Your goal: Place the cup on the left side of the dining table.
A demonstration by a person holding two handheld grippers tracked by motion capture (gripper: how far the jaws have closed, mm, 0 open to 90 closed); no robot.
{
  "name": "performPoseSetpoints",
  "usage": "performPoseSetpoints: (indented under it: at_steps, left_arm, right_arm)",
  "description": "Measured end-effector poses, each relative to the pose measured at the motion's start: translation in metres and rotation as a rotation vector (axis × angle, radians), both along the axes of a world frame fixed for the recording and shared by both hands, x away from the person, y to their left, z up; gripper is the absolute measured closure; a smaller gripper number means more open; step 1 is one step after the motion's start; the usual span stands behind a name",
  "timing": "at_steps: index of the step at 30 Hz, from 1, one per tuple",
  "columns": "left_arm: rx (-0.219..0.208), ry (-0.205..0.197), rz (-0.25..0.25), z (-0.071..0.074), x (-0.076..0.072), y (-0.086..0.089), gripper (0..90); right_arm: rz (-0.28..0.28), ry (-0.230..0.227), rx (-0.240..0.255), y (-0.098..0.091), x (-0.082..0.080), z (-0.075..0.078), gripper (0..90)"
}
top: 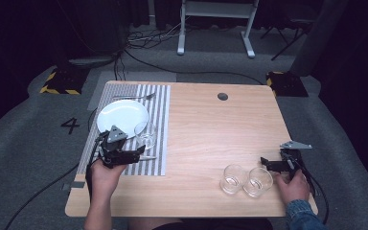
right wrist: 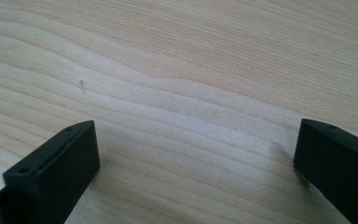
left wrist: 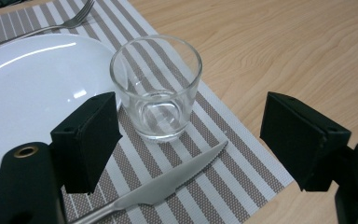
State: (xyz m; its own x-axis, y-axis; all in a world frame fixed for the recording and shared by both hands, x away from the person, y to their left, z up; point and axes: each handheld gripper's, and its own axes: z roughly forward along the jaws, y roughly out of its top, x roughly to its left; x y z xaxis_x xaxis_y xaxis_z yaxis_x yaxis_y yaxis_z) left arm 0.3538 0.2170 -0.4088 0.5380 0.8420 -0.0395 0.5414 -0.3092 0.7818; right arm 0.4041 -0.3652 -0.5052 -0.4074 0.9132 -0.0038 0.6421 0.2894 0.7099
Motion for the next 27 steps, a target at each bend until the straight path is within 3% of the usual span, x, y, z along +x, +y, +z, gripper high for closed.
performPoseSetpoints:
  at_steps: [7,14,27]
  left_arm:
    - [0.032,0.051,0.007,-0.004,-0.014,0.009,19.9]
    - [0.037,0.061,0.057,-0.010,-0.031,0.021,20.5]
    - [0.051,0.098,0.105,-0.017,-0.060,0.041,20.7]
  right_arm:
    - [0.001,-0.001,-0.001,0.000,0.000,0.000,0.4]
    - [0.001,0.000,0.000,0.000,0.000,0.000,0.5]
    - [0.000,0.000,0.000,0.000,0.000,0.000,0.5]
